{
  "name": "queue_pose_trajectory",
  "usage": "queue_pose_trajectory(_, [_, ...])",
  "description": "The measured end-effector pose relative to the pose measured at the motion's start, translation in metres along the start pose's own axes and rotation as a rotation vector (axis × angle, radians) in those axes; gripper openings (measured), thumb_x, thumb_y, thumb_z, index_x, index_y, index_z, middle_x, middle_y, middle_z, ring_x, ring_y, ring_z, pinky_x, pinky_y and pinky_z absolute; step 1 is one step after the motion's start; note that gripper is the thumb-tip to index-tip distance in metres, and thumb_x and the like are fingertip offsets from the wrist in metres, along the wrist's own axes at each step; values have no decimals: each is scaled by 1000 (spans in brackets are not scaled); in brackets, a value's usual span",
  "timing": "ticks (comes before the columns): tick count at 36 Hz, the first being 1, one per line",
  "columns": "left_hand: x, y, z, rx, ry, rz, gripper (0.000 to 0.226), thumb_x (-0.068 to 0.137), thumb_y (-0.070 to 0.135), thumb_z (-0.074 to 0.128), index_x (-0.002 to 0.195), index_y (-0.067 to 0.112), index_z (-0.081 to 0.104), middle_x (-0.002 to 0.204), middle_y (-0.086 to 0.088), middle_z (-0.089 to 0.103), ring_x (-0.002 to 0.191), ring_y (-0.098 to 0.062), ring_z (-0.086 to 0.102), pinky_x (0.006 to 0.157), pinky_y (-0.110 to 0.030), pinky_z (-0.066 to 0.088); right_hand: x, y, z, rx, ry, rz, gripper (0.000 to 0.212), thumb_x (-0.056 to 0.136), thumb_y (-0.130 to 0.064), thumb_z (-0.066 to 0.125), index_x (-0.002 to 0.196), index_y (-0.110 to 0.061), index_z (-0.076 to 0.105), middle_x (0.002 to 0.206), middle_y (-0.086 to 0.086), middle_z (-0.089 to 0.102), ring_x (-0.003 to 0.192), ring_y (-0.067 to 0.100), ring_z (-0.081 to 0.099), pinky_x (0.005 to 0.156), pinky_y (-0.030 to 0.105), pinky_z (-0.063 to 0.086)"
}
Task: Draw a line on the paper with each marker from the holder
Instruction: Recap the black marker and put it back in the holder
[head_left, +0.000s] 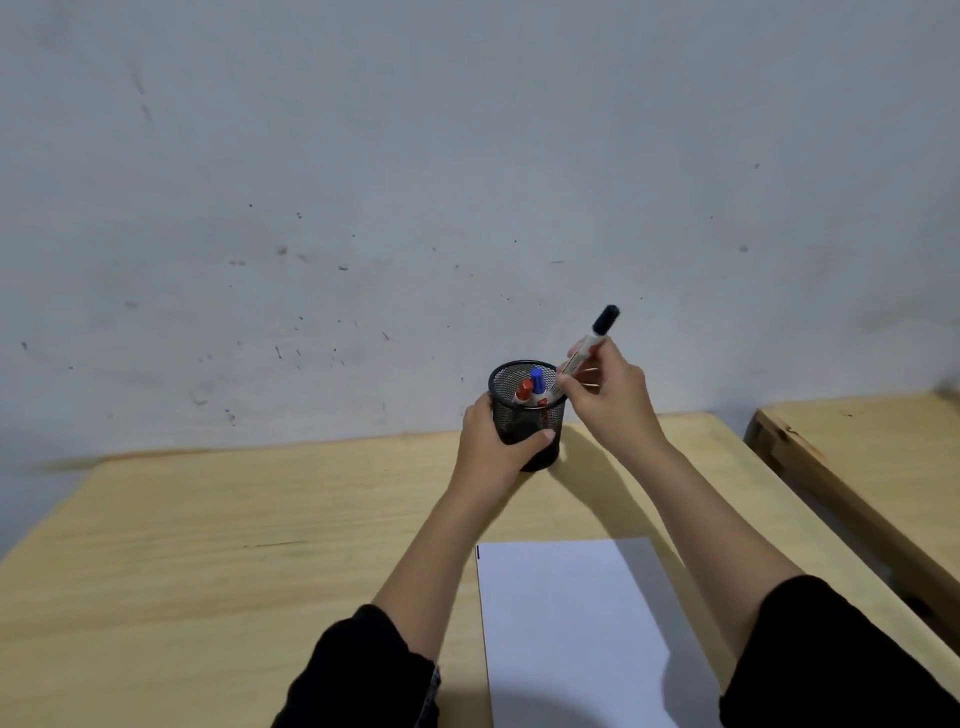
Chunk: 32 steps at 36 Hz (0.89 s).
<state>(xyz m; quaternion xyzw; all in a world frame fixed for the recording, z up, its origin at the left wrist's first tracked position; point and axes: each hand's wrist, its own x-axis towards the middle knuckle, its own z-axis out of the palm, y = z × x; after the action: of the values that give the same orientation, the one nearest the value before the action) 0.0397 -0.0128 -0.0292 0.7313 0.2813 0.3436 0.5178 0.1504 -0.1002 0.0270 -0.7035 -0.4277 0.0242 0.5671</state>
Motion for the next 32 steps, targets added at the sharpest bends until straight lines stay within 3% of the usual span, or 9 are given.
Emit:
queue_pose_trajectory(2, [2, -5, 6, -16, 26, -3, 64, 59, 38, 78, 117, 28, 52, 122, 1, 57, 111, -11, 59, 96, -38, 51, 2, 5, 3, -56, -77, 4, 12, 86, -13, 60, 97, -12, 56, 92, 8, 68, 91, 21, 65, 86, 33, 52])
queue_pose_trajectory(7, [8, -11, 6, -28, 47, 14, 61, 59, 39, 76, 114, 31, 53, 120, 2, 55, 113, -15, 57, 96, -42, 50, 8, 8, 4, -192, -207, -34, 9, 87, -16, 57, 94, -12, 62, 95, 10, 66, 91, 28, 61, 83, 46, 50])
queue_pose_trajectory(17, [12, -14, -2, 28, -6, 47, 49, 58, 45, 73, 100, 48, 48, 114, 11, 52, 113, -16, 57, 97, -42, 49, 15, 4, 1, -146, -354, -18, 12, 84, -9, 59, 91, -18, 63, 94, 5, 67, 93, 27, 62, 83, 38, 51])
queue_pose_trajectory(20, [13, -15, -3, 31, -15, 47, 56, 58, 46, 74, 109, 34, 53, 117, 4, 54, 110, -14, 59, 96, -41, 50, 14, 3, -1, -131, -380, -25, 12, 81, -9, 61, 91, -16, 64, 95, 9, 66, 88, 21, 58, 76, 20, 45])
queue_pose_trajectory(23, [14, -16, -3, 53, -17, 50, 55, 62, 42, 76, 110, 32, 52, 117, 4, 55, 112, -13, 57, 96, -40, 50, 12, -2, -1, -112, -379, -45, 15, 78, -13, 69, 91, -19, 65, 92, 0, 66, 81, 6, 56, 69, 3, 38])
queue_pose_trajectory(27, [12, -16, -4, 61, -26, 48, 58, 62, 45, 75, 112, 31, 51, 116, 5, 54, 114, -14, 56, 97, -40, 49, 11, -10, 6, -97, -334, -72, 22, 71, -21, 77, 91, -24, 67, 93, -11, 68, 92, 7, 61, 82, 17, 45])
queue_pose_trajectory(32, [10, -11, -4, 61, -28, 32, 60, 61, 46, 74, 114, 29, 51, 115, 3, 54, 111, -15, 58, 94, -41, 51, 11, -15, 17, -148, -325, -98, 14, 73, -17, 75, 85, -19, 68, 85, -7, 67, 84, 11, 61, 71, 16, 44])
